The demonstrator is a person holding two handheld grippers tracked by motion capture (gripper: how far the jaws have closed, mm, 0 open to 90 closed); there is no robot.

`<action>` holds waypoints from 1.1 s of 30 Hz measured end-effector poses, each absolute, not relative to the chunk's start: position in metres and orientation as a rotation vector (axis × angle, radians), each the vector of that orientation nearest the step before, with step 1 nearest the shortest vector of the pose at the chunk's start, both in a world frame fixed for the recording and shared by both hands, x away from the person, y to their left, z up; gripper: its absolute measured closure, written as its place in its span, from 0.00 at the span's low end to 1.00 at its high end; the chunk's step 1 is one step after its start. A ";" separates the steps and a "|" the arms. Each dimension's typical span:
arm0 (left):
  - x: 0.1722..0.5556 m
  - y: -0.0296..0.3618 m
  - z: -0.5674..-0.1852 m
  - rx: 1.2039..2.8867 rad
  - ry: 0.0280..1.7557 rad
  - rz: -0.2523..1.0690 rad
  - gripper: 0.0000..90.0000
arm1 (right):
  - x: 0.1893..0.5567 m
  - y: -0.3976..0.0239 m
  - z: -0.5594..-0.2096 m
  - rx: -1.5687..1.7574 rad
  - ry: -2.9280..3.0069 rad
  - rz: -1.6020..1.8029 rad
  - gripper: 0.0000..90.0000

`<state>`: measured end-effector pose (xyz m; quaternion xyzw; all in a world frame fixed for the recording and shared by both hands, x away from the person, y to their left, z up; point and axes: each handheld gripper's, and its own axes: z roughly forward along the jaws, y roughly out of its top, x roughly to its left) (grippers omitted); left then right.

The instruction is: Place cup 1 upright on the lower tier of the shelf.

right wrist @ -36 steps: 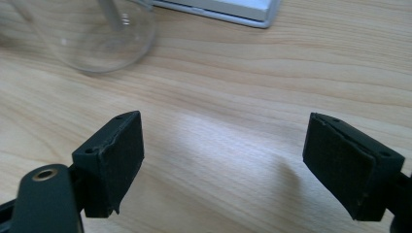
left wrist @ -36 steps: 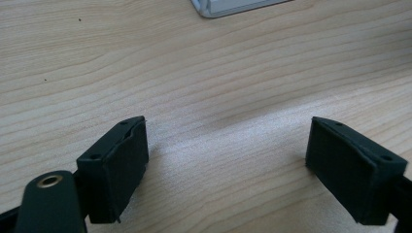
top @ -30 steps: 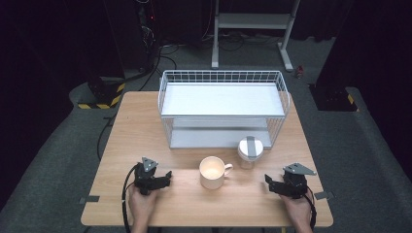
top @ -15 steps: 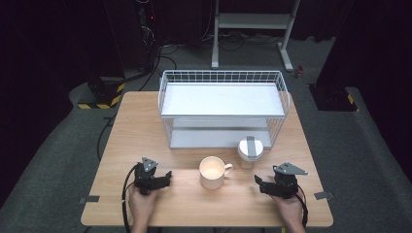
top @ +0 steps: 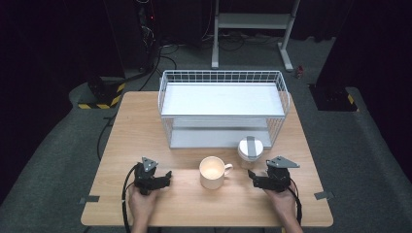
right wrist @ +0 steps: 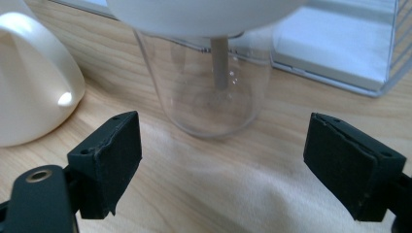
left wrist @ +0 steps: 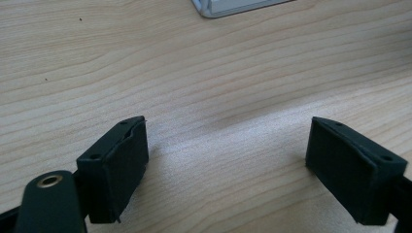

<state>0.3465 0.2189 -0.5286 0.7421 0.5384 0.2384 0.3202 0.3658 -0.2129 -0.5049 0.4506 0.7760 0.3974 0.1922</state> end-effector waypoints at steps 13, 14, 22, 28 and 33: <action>0.347 0.219 -0.529 1.950 1.415 0.628 0.18 | 0.380 -0.197 -0.502 1.241 2.170 1.139 0.14; 0.347 0.219 -0.529 1.950 1.415 0.628 0.18 | 0.380 -0.197 -0.502 1.235 2.170 1.138 0.14; 0.347 0.219 -0.529 1.950 1.416 0.627 0.18 | 0.387 -0.189 -0.504 1.243 2.154 1.150 0.13; 0.347 0.219 -0.529 1.950 1.416 0.626 0.18 | 0.392 -0.185 -0.508 1.247 2.140 1.149 0.13; 0.347 0.219 -0.529 1.950 1.417 0.626 0.18 | 0.396 -0.182 -0.510 1.257 2.135 1.137 0.14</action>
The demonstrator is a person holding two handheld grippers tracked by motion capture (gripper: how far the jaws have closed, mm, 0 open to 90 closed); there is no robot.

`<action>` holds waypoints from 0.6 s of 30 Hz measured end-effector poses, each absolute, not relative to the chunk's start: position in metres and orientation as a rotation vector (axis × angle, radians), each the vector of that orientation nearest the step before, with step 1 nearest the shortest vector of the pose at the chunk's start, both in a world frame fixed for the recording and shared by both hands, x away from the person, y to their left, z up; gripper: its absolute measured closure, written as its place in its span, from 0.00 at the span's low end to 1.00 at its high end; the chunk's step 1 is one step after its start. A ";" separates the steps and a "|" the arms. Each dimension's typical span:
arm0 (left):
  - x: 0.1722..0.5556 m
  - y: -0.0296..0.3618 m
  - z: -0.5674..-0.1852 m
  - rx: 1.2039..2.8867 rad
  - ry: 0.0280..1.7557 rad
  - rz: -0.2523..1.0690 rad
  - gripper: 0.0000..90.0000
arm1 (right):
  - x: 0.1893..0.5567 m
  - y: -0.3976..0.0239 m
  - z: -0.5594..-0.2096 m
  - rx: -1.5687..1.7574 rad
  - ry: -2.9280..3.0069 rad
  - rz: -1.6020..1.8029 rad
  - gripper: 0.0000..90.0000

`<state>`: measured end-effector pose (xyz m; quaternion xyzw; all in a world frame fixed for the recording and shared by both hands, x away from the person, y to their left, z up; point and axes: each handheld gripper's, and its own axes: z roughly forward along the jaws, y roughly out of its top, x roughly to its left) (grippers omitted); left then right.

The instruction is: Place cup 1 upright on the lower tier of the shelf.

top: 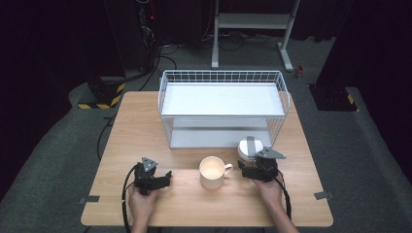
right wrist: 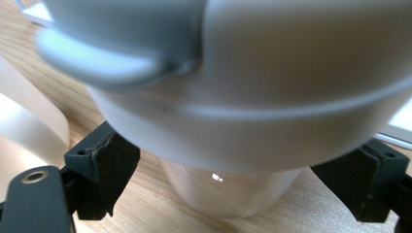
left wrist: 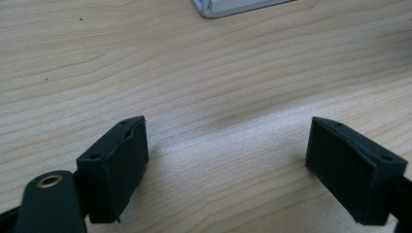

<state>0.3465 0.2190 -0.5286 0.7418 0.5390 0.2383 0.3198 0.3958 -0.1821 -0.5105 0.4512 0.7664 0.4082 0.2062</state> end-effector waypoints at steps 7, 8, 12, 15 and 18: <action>0.347 0.219 -0.529 1.950 1.417 0.626 0.18 | 0.398 -0.179 -0.512 1.255 2.114 1.124 0.16; 0.347 0.219 -0.529 1.950 1.417 0.626 0.18 | 0.398 -0.178 -0.512 1.254 2.115 1.120 0.16; 0.347 0.219 -0.529 1.950 1.417 0.627 0.18 | 0.401 -0.176 -0.510 1.245 2.107 1.105 0.17; 0.347 0.219 -0.529 1.950 1.417 0.627 0.18 | 0.404 -0.173 -0.508 1.234 2.103 1.102 0.18; 0.347 0.219 -0.529 1.950 1.417 0.627 0.18 | 0.405 -0.171 -0.507 1.225 2.096 1.086 0.20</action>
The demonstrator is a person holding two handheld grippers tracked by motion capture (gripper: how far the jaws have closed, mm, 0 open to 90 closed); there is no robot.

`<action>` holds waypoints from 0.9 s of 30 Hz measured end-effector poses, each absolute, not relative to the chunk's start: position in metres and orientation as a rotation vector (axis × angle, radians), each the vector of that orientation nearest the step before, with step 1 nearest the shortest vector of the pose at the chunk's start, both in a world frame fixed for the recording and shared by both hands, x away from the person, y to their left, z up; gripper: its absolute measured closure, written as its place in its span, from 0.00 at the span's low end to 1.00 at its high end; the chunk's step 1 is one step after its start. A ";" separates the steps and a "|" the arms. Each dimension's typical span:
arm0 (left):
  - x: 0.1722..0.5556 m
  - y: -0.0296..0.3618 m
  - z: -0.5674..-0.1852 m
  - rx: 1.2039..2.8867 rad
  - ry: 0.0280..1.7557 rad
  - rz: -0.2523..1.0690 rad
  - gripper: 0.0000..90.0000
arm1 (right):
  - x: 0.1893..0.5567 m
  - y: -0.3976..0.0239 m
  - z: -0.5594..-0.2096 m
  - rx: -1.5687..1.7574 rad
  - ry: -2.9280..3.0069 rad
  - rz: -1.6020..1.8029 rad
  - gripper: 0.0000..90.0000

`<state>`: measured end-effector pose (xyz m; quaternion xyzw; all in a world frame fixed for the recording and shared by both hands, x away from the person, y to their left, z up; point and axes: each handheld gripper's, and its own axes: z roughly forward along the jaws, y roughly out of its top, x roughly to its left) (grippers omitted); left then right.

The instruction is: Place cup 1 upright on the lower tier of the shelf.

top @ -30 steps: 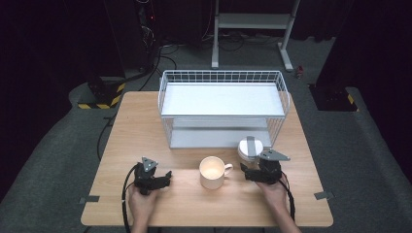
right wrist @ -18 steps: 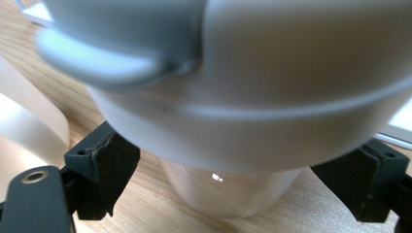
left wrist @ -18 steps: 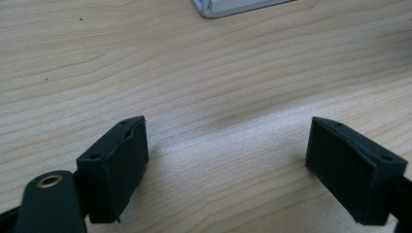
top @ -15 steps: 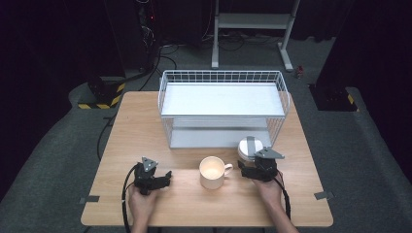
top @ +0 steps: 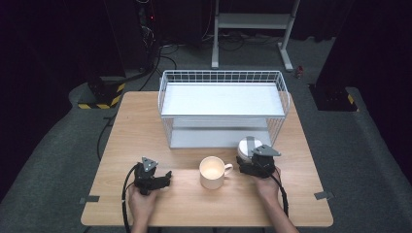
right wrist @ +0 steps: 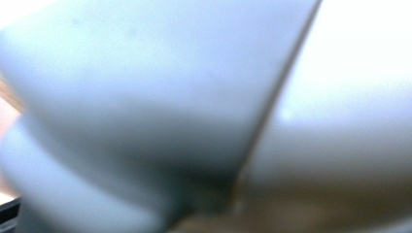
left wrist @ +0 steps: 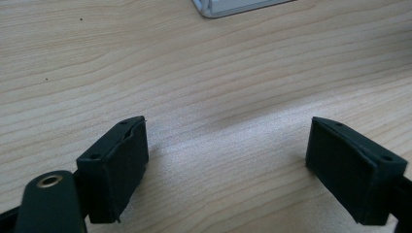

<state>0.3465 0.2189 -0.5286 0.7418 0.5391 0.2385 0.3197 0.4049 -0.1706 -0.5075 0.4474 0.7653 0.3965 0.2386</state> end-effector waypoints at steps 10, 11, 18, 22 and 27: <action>0.347 0.219 -0.529 1.950 1.417 0.627 0.18 | 0.406 -0.169 -0.506 1.209 2.101 1.061 0.20; 0.347 0.219 -0.529 1.950 1.417 0.626 0.18 | 0.406 -0.169 -0.506 1.200 2.102 1.059 0.20; 0.347 0.219 -0.529 1.950 1.417 0.627 0.18 | 0.408 -0.172 -0.500 1.209 2.097 1.085 0.20; 0.347 0.219 -0.529 1.950 1.417 0.627 0.18 | 0.411 -0.171 -0.494 1.206 2.098 1.096 0.20; 0.347 0.219 -0.529 1.949 1.418 0.627 0.18 | 0.414 -0.170 -0.489 1.211 2.100 1.120 0.20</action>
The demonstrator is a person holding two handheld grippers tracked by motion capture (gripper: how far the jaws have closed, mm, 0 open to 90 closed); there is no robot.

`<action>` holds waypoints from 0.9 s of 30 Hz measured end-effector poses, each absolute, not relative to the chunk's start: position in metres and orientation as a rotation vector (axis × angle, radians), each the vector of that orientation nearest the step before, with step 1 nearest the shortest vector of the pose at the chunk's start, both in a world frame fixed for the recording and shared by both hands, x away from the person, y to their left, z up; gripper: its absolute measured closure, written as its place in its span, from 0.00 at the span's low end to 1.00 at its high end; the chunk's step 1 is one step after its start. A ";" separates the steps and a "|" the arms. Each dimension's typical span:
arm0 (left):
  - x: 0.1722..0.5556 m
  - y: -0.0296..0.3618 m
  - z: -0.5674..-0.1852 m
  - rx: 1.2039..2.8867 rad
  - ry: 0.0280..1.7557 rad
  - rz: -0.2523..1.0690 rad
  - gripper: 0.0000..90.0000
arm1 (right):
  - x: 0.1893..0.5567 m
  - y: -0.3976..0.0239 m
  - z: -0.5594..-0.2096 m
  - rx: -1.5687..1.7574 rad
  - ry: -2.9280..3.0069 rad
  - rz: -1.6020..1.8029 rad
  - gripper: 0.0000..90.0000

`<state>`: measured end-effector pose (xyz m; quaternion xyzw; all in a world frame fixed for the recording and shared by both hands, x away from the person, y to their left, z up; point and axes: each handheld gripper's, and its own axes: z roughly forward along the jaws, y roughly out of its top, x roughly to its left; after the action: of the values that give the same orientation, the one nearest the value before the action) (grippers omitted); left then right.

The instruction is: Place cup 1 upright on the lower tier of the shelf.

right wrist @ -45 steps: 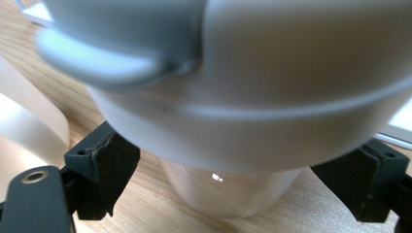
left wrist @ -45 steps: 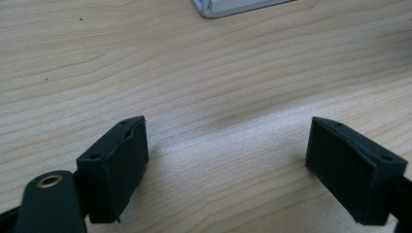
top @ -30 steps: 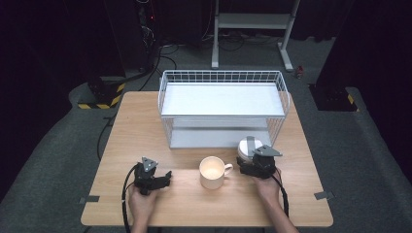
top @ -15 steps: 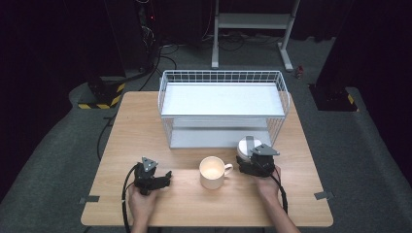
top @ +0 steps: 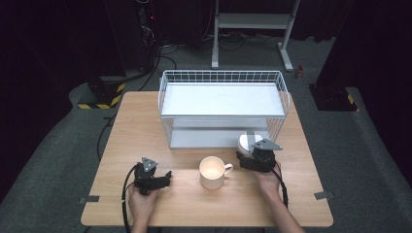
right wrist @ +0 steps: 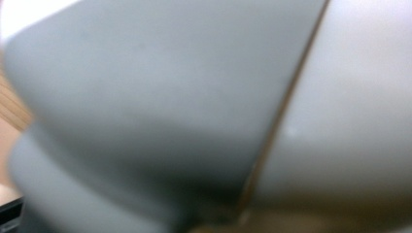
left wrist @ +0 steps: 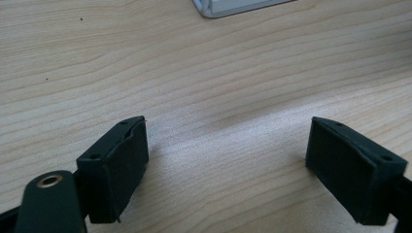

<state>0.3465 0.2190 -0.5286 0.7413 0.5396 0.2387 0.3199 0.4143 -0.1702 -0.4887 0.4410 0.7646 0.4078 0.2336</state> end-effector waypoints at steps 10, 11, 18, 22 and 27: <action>0.347 0.219 -0.529 1.948 1.419 0.628 0.18 | 0.425 -0.168 -0.483 1.224 2.105 1.135 0.20; 0.347 0.219 -0.529 1.949 1.418 0.628 0.18 | 0.427 -0.168 -0.482 1.229 2.103 1.138 0.20; 0.347 0.219 -0.529 1.948 1.419 0.628 0.18 | 0.438 -0.166 -0.482 1.249 2.112 1.139 0.20; 0.346 0.219 -0.529 1.949 1.419 0.628 0.18 | 0.442 -0.164 -0.480 1.256 2.102 1.151 0.20; 0.346 0.219 -0.529 1.949 1.418 0.629 0.18 | 0.448 -0.164 -0.481 1.285 2.096 1.141 0.20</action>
<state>0.3465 0.2189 -0.5286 0.7414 0.5395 0.2391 0.3195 0.4484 -0.1643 -0.4815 0.4631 0.7555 0.4112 0.2138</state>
